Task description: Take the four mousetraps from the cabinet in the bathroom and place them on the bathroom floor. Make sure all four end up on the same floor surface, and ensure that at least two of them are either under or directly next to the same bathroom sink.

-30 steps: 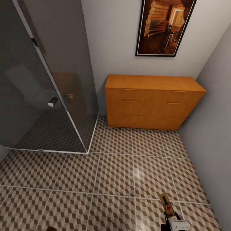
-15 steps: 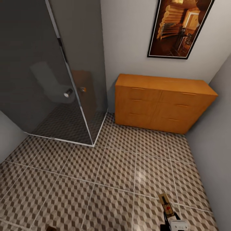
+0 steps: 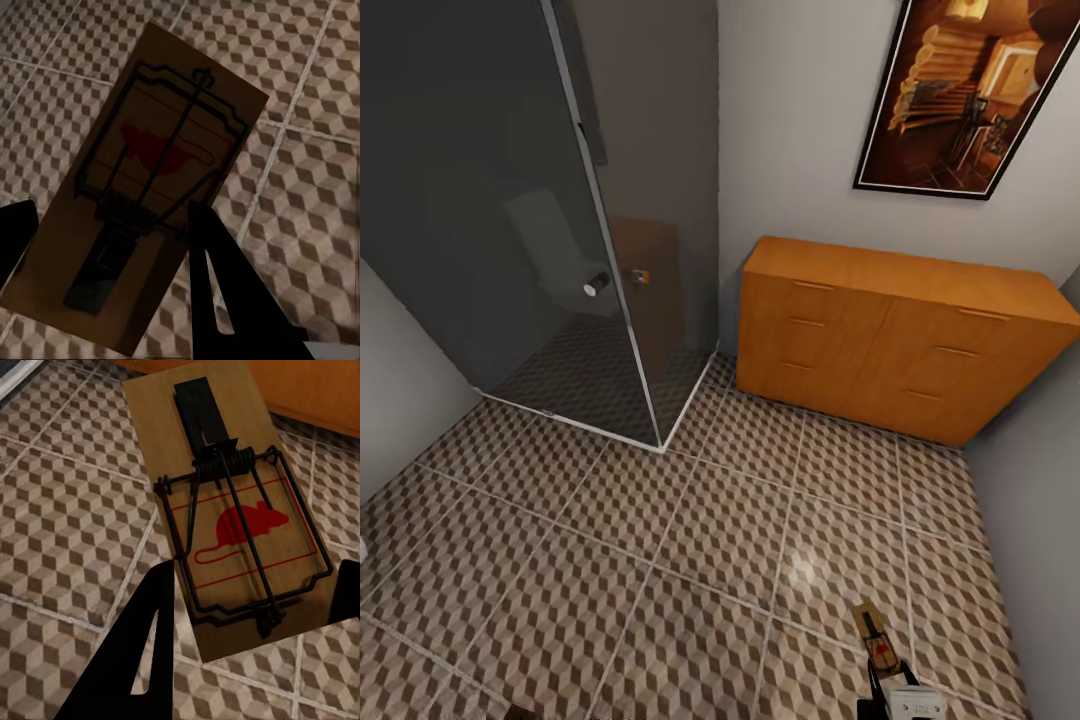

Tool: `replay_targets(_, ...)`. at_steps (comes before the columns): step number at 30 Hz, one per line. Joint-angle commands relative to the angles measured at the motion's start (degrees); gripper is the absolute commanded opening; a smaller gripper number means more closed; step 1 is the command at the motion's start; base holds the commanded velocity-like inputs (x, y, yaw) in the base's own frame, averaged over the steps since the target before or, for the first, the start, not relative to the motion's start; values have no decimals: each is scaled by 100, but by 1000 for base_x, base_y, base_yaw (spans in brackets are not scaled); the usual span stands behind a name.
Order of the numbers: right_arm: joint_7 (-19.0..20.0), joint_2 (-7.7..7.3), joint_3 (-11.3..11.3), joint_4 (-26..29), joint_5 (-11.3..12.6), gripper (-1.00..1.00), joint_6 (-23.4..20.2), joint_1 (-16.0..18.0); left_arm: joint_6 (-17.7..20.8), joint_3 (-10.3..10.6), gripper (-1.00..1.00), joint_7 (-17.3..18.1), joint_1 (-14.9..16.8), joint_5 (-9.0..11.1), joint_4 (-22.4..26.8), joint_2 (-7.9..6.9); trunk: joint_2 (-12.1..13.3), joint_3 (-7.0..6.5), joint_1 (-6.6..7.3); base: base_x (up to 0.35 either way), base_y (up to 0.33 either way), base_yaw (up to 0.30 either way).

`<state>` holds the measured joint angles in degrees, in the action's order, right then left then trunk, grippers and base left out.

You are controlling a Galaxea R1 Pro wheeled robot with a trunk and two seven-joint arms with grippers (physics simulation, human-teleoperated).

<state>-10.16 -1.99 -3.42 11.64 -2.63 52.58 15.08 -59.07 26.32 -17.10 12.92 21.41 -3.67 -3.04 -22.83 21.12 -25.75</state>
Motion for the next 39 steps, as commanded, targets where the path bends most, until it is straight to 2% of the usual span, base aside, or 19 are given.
replay_targets(1, -56, -3, -36, -1, -18, -100, 6, 3, -26, 48, -100, -21, 8, 22, -20, 4, -9, 3, -3, 0, -297, 263)
replay_targets(15, -56, -3, -36, -2, -19, -100, 4, 3, -26, 48, -100, -21, 8, 22, -20, -2, -9, -66, -3, 0, -257, 263)
replay_targets(39, -56, -3, -36, -3, -20, -100, -2, 4, -26, 48, -100, -21, 8, 22, -20, -3, -9, -184, -3, 82, -92, 263)
